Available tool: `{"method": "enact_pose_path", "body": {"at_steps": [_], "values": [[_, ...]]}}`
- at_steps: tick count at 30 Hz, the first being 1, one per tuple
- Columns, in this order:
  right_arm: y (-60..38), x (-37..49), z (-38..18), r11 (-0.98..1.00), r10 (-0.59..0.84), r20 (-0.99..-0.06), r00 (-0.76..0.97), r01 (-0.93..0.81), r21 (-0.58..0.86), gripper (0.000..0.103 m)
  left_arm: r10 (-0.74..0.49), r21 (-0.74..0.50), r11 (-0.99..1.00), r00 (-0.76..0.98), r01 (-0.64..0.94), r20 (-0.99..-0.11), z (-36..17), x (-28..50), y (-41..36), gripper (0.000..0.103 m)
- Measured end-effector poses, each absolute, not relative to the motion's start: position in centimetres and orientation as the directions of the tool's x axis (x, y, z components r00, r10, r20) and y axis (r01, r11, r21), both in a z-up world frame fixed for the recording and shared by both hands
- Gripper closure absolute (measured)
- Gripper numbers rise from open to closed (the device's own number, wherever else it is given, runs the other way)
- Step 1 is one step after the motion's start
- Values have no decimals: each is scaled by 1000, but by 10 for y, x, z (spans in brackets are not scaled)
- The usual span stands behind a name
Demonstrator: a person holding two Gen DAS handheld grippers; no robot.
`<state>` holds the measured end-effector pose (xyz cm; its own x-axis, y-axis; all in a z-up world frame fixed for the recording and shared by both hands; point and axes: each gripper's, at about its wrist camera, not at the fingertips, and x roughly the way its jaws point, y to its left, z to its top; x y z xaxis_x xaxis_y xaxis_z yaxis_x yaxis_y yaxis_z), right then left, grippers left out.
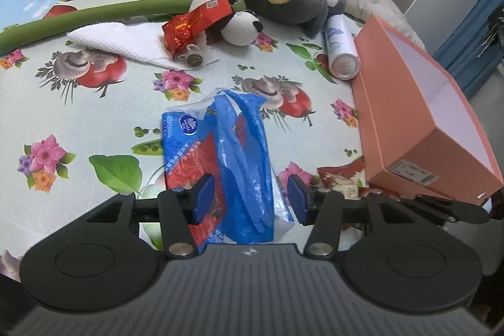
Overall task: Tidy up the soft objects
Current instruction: 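Grasp the blue tissue pack with the left gripper while the right gripper grasps the snack wrapper, then carry the tissue pack with the left gripper while the right gripper carries the wrapper into the box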
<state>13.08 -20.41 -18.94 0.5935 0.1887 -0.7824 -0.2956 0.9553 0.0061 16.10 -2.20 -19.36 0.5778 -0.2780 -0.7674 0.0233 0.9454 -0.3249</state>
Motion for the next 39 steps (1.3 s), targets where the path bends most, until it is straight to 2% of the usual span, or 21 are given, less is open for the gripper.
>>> {"method": "enact_pose_path", "body": {"at_steps": [7, 8, 13, 19, 39], "values": [[-210, 128, -186, 964, 175, -782, 598, -265, 13, 75, -258, -300, 954, 576, 23, -776, -200, 165, -27, 48], [-211, 127, -185, 966, 169, -783, 599, -258, 11, 75, -248, -290, 957, 578, 21, -777, -201, 166, -28, 55], [-214, 124, -179, 969, 169, -776, 608, -245, 19, 75, -225, -256, 966, 575, 28, -787, -206, 166, -33, 77], [-219, 119, -165, 974, 169, -757, 632, -223, 31, 75, -227, -256, 966, 597, 37, -769, -196, 160, -34, 89], [-250, 86, -79, 987, 161, -649, 744, -130, 95, 75, -319, -329, 938, 656, 114, -684, -110, 127, -62, 90]]}}
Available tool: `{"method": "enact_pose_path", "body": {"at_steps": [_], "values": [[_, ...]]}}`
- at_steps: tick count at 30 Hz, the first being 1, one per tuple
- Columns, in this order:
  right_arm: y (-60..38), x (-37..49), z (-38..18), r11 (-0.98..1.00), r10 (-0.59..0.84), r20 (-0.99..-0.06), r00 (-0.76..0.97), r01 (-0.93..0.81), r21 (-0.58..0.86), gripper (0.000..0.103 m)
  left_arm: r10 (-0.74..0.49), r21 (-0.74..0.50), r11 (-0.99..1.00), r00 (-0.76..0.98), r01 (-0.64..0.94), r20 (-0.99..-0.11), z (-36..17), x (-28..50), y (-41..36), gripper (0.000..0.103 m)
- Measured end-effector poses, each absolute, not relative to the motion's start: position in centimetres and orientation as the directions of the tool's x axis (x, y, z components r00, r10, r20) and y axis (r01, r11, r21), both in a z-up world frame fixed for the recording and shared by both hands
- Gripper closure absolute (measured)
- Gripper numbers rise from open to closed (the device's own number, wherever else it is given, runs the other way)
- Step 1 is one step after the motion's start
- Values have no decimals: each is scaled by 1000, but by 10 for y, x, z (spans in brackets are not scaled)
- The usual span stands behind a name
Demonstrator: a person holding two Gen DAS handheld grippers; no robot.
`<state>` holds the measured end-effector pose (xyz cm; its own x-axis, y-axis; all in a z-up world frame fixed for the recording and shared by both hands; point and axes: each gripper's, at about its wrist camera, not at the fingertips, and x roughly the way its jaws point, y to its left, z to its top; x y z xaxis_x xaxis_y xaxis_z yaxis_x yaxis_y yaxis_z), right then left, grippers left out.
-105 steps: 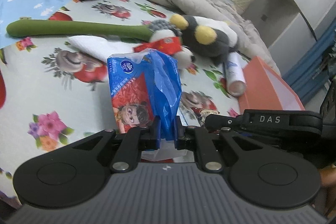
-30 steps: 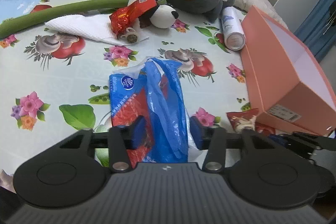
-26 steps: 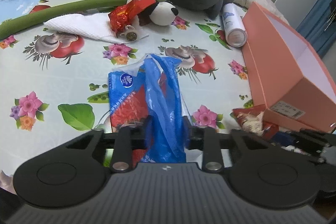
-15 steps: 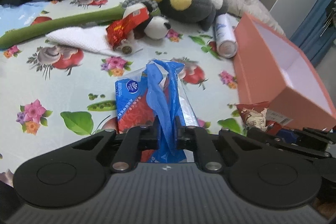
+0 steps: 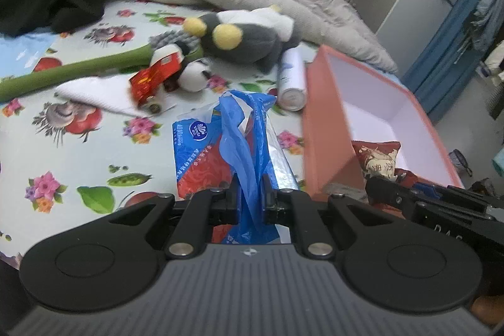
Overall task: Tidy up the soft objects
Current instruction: 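Carry the tissue pack with the left gripper while the right gripper carries the wrapper into the box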
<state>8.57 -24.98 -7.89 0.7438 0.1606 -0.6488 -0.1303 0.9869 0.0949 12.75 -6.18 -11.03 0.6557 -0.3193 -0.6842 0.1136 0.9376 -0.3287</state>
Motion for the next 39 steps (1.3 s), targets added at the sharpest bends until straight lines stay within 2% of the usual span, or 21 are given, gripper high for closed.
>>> {"method": "enact_pose_path", "body": {"at_steps": [16, 26, 39], "values": [[-322, 44, -35, 992, 73, -592, 803, 4, 128, 75, -476, -354, 879, 638, 320, -606, -59, 113, -154, 90], [-377, 65, -48, 982, 37, -622, 782, 86, 166, 75, -517, -333, 855, 588, 398, -623, -59, 153, -219, 90], [-441, 145, -84, 971, 34, -689, 724, 139, 193, 75, -495, -316, 860, 504, 402, -708, -91, 258, -295, 90]]}}
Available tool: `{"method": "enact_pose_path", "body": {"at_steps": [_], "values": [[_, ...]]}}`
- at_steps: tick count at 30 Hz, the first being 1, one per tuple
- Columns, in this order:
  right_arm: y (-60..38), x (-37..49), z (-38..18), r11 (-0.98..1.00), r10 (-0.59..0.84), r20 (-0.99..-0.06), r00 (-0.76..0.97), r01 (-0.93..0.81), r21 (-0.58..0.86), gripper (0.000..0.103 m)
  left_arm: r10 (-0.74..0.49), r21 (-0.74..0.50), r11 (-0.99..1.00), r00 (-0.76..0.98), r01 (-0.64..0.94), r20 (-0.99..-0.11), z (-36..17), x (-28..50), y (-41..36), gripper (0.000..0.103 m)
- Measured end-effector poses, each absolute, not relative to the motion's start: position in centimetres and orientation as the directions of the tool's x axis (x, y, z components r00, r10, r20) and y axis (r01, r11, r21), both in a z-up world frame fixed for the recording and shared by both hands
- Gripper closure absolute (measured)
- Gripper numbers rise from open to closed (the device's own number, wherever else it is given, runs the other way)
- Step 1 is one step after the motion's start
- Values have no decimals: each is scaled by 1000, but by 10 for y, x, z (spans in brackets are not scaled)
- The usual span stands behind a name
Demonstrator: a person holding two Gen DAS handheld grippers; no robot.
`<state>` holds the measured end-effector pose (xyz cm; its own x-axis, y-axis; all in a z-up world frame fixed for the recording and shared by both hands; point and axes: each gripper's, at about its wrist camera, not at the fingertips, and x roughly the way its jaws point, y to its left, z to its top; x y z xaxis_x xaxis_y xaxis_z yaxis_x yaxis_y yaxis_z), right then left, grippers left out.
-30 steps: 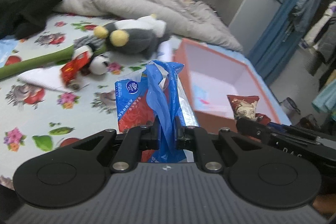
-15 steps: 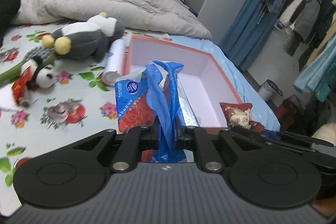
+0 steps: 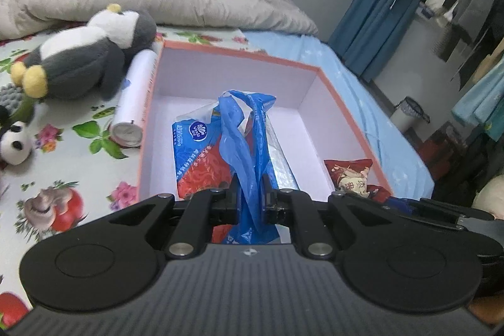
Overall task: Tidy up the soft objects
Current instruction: 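Carry the tissue pack with the left gripper while the right gripper carries the wrapper into the box, then open the left gripper over the box while the right gripper releases the wrapper inside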
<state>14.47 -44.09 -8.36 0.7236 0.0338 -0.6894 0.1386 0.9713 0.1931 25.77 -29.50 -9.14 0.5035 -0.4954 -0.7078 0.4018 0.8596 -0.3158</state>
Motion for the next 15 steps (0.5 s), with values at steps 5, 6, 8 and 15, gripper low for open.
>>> {"method": "enact_pose_path", "body": {"at_steps": [5, 6, 8, 15], "values": [[-458, 176, -111, 963, 52, -734, 677, 160, 216, 75, -476, -312, 867, 458, 389, -751, -119, 298, -320, 90], [-461, 182, -117, 962, 55, -742, 668, 163, 218, 75, -473, -310, 868, 451, 389, -757, -124, 303, -323, 90], [-465, 194, -125, 961, 57, -754, 654, 169, 220, 75, -465, -306, 870, 440, 386, -768, -132, 318, -330, 90], [-478, 221, -145, 956, 63, -776, 627, 185, 227, 75, -444, -282, 875, 423, 393, -790, -150, 356, -350, 90]]}}
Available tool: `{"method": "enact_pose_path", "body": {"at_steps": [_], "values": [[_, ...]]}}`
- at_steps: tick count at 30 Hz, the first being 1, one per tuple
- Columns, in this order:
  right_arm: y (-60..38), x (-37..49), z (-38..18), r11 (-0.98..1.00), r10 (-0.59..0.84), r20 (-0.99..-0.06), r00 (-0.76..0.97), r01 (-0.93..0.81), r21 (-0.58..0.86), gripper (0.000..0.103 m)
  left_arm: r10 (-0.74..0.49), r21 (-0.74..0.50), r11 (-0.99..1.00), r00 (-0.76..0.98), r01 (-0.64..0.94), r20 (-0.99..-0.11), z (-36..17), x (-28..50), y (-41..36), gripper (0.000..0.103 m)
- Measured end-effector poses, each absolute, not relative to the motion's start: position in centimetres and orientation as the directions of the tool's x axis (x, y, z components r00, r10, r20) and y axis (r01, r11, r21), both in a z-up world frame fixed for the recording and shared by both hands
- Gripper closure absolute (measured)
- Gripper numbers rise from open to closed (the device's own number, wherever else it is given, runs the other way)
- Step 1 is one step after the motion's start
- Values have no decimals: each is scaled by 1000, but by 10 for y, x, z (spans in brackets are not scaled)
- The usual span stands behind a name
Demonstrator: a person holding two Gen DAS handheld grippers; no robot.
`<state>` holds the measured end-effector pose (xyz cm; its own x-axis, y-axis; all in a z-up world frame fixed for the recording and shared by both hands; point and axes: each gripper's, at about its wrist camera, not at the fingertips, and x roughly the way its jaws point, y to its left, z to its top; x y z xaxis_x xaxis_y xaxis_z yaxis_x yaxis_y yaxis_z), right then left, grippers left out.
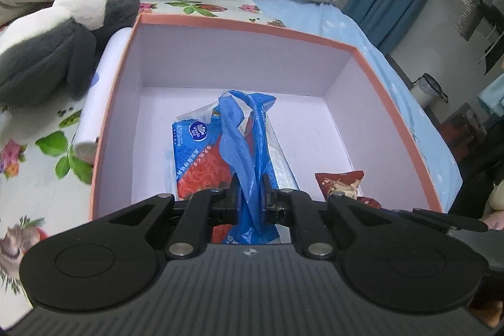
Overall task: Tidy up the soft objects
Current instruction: 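Open the left gripper over the box while the right gripper releases the wrapper inside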
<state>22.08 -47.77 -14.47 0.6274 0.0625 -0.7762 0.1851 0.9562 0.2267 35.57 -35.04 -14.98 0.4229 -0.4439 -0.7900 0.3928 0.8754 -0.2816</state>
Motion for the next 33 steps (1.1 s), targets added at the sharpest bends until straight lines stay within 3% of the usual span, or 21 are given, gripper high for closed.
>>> {"method": "enact_pose_path", "body": {"at_steps": [6, 8, 11, 33], "values": [[-477, 223, -144, 958, 45, -782, 622, 196, 210, 74, -443, -285, 876, 417, 388, -794, -155, 358, -351, 89], [-479, 223, -143, 953, 49, -783, 620, 205, 222, 72, -442, -292, 878, 411, 379, -797, -154, 357, -349, 76], [-479, 220, -139, 951, 53, -786, 616, 208, 227, 65, -450, -294, 875, 427, 384, -784, -144, 348, -346, 65], [-416, 116, -53, 955, 86, -648, 757, 123, 270, 65, -501, -296, 859, 569, 417, -653, -48, 212, -262, 65]]}}
